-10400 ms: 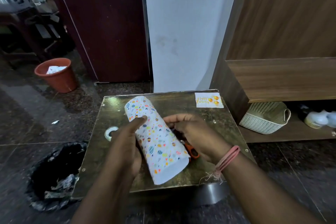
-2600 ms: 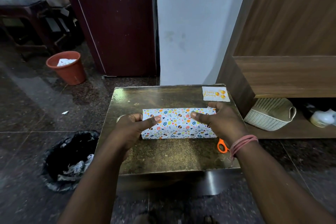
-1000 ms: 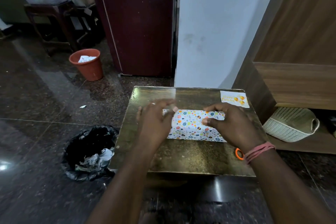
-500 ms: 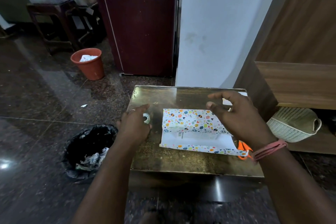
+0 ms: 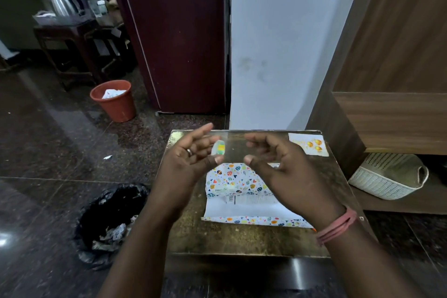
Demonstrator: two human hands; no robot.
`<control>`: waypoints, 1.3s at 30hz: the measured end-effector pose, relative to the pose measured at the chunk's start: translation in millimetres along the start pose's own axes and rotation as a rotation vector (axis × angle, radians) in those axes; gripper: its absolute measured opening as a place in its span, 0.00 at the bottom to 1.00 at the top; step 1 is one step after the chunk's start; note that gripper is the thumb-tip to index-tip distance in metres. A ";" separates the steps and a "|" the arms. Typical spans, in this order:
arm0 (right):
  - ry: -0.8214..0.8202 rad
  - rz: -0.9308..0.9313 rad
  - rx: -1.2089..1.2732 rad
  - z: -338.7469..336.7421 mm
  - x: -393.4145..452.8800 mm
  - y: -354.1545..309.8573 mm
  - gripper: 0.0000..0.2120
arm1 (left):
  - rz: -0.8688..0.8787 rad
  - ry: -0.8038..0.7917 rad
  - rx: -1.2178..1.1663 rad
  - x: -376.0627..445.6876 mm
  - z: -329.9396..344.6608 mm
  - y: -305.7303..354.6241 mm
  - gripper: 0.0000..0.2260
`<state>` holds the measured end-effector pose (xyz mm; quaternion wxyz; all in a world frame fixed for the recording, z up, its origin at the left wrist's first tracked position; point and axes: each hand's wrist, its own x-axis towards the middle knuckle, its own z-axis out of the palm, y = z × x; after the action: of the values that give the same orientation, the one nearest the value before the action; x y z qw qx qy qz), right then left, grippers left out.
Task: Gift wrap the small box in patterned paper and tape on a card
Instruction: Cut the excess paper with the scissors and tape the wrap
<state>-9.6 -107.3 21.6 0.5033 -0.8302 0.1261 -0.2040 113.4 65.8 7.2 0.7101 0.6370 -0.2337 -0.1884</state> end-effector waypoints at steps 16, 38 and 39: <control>-0.127 -0.032 0.127 -2.9 5.6 9.9 0.16 | 0.048 -0.133 0.048 -6.6 25.1 -5.0 0.31; -0.018 0.166 0.684 0.2 5.8 -5.6 0.03 | 0.002 -0.163 -0.025 -9.4 28.8 -0.7 0.12; -0.019 0.182 0.721 1.4 5.5 -7.4 0.03 | -0.024 -0.177 -0.086 -9.2 29.0 -1.2 0.13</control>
<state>-4.0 -105.0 28.8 0.7805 -0.5869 0.1148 -0.1820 89.3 47.3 7.4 0.7109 0.5896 -0.2796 -0.2624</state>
